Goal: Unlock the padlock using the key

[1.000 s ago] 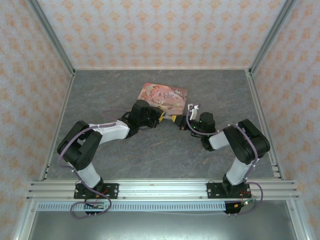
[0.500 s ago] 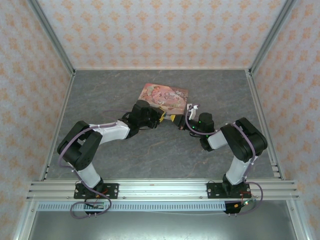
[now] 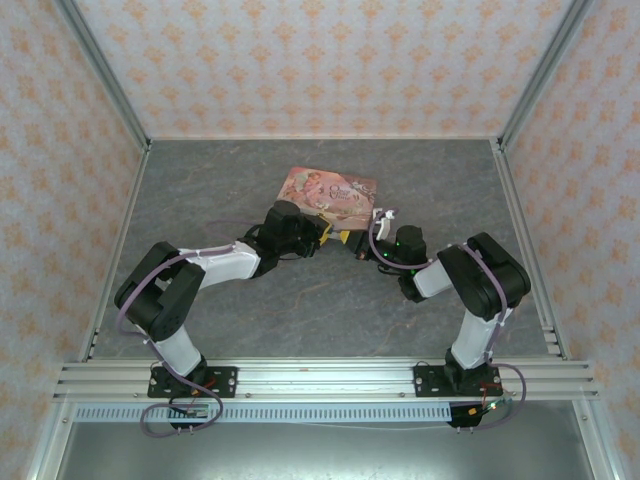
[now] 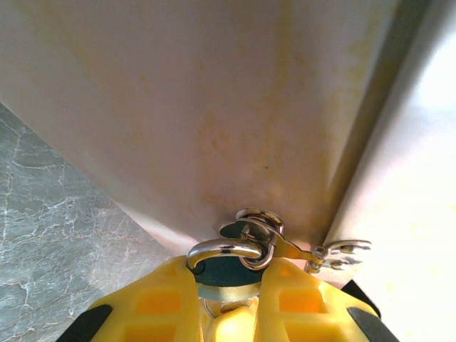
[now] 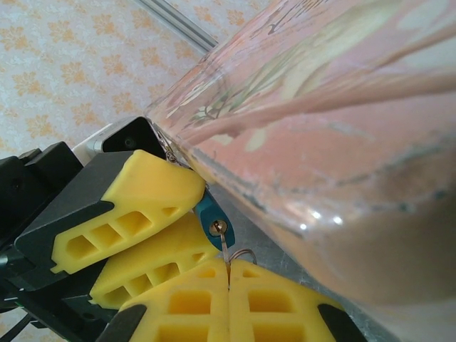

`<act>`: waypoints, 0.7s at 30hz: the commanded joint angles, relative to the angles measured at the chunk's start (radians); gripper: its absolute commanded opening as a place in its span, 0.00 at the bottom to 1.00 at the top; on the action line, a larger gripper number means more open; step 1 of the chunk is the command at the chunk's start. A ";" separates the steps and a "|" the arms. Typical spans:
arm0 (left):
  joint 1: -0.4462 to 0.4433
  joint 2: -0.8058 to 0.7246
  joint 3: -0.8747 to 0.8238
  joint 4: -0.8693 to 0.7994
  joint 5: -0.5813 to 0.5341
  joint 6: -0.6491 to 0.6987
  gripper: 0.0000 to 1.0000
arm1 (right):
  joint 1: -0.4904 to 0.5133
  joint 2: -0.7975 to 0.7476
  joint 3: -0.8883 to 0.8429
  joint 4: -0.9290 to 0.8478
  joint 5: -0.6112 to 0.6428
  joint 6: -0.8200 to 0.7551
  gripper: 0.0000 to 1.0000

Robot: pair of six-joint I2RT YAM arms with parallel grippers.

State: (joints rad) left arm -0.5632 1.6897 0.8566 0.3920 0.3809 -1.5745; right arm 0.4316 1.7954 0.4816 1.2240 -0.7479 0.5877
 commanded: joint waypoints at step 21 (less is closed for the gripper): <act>-0.018 -0.031 0.031 0.051 -0.008 -0.025 0.02 | 0.007 -0.018 -0.015 0.097 0.052 0.003 0.00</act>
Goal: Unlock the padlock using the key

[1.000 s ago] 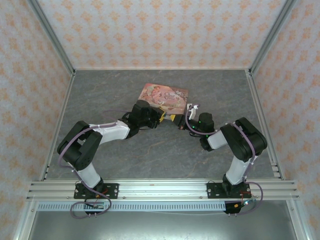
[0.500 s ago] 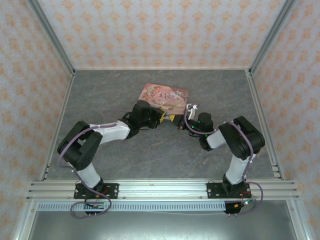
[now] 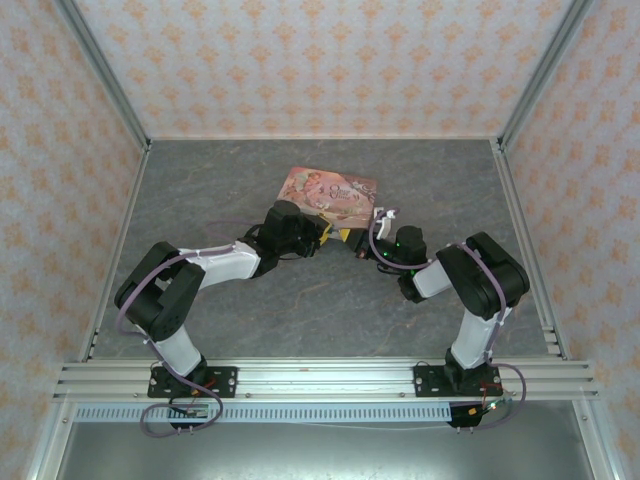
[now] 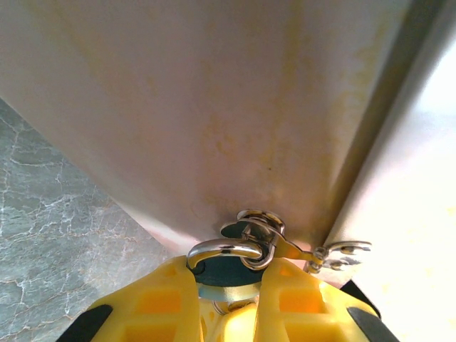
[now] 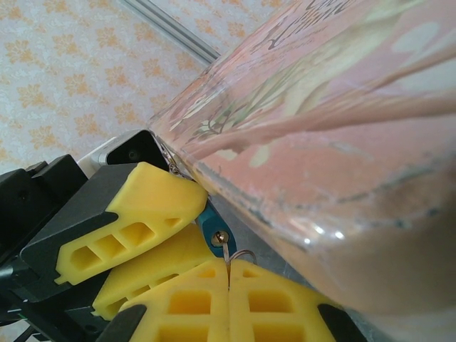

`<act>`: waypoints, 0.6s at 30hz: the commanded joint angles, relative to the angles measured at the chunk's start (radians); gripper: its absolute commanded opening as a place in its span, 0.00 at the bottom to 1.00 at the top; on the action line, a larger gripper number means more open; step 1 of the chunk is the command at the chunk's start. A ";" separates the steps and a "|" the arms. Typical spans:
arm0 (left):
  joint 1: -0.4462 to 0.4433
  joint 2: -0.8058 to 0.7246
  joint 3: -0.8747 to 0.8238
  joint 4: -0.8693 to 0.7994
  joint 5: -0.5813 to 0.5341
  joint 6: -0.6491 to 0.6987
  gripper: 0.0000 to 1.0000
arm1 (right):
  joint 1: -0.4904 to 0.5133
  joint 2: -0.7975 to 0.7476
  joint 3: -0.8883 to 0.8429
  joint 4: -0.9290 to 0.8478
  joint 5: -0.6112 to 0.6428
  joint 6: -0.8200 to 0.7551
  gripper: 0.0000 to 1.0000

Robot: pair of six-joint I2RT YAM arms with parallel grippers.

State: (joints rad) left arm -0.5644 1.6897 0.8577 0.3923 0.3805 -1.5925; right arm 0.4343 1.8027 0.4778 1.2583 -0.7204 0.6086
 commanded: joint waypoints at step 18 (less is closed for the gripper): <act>-0.017 -0.038 0.015 0.053 -0.015 -0.009 0.01 | 0.004 -0.049 -0.032 0.067 0.034 -0.024 0.00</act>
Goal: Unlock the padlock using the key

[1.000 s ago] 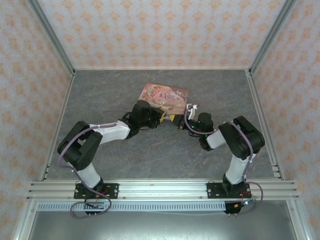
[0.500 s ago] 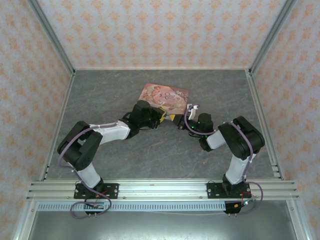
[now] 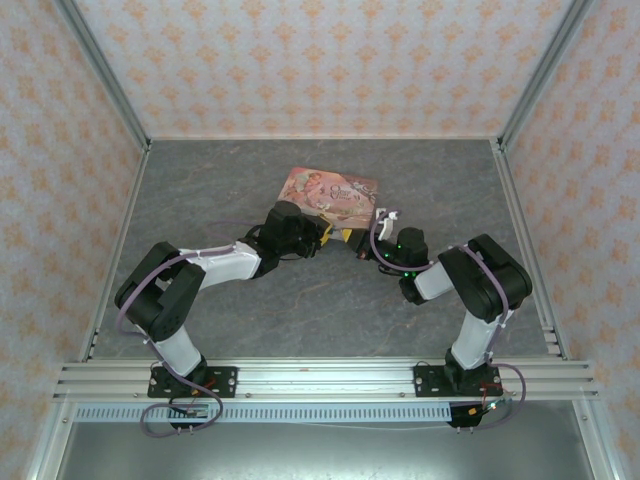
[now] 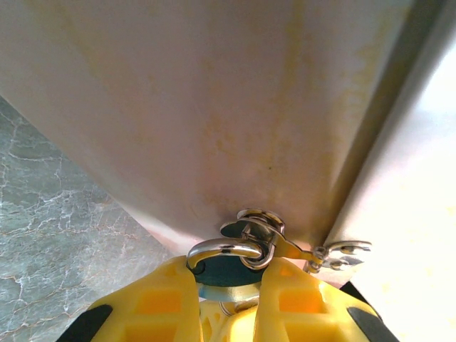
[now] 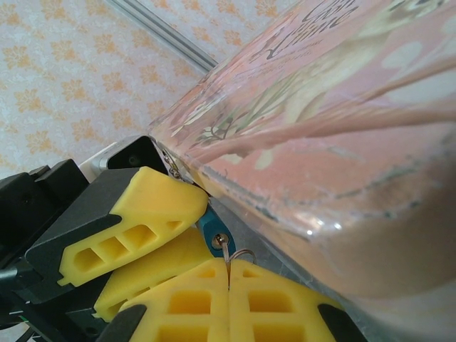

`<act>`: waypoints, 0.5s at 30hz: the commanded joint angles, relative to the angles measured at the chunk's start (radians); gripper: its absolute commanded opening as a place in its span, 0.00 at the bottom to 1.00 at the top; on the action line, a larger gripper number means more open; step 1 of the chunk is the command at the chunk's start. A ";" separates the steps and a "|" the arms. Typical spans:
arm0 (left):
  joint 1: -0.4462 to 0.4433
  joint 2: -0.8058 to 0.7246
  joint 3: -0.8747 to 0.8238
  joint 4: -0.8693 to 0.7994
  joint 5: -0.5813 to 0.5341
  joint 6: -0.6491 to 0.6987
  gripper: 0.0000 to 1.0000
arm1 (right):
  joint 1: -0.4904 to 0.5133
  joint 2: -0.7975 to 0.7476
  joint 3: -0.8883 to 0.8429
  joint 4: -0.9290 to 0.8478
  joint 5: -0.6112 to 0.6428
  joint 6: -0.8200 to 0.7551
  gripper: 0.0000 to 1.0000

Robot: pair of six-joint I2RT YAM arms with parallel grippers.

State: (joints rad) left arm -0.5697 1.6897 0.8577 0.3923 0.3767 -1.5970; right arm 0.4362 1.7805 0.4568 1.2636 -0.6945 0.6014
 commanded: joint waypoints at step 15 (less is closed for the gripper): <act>-0.015 -0.034 0.030 0.051 -0.004 -0.001 0.02 | 0.005 0.043 0.032 0.099 -0.042 0.025 0.00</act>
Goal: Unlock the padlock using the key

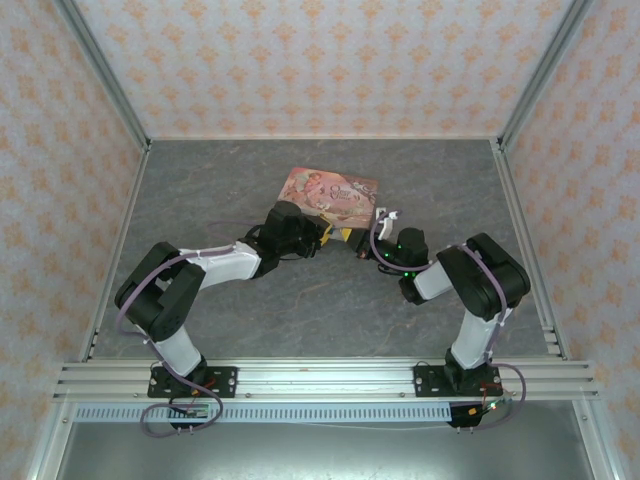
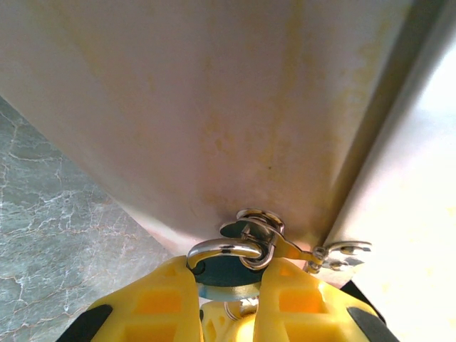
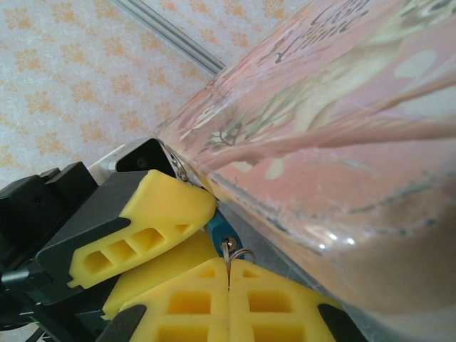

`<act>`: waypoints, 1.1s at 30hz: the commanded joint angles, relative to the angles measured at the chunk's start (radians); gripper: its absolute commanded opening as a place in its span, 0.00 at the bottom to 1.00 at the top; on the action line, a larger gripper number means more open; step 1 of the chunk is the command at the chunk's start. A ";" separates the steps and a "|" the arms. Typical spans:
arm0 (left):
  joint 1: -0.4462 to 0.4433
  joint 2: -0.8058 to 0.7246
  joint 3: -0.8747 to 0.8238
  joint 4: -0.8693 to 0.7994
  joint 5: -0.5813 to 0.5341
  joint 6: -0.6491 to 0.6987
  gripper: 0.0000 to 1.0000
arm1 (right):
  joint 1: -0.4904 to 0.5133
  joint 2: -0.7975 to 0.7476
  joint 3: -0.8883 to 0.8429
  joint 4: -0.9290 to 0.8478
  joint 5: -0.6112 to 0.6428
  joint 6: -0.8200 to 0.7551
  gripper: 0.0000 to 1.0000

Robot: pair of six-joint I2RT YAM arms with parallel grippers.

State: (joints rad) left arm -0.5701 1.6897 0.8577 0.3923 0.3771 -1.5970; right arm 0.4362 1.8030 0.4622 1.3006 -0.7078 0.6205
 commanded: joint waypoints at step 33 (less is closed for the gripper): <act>-0.031 -0.035 0.073 -0.020 0.024 0.088 0.01 | 0.019 0.098 0.081 0.031 -0.098 -0.039 0.00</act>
State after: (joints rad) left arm -0.5697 1.6897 0.8837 0.3244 0.3511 -1.5455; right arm 0.4381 1.8881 0.5106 1.3163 -0.7673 0.5980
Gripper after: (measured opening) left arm 0.164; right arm 0.041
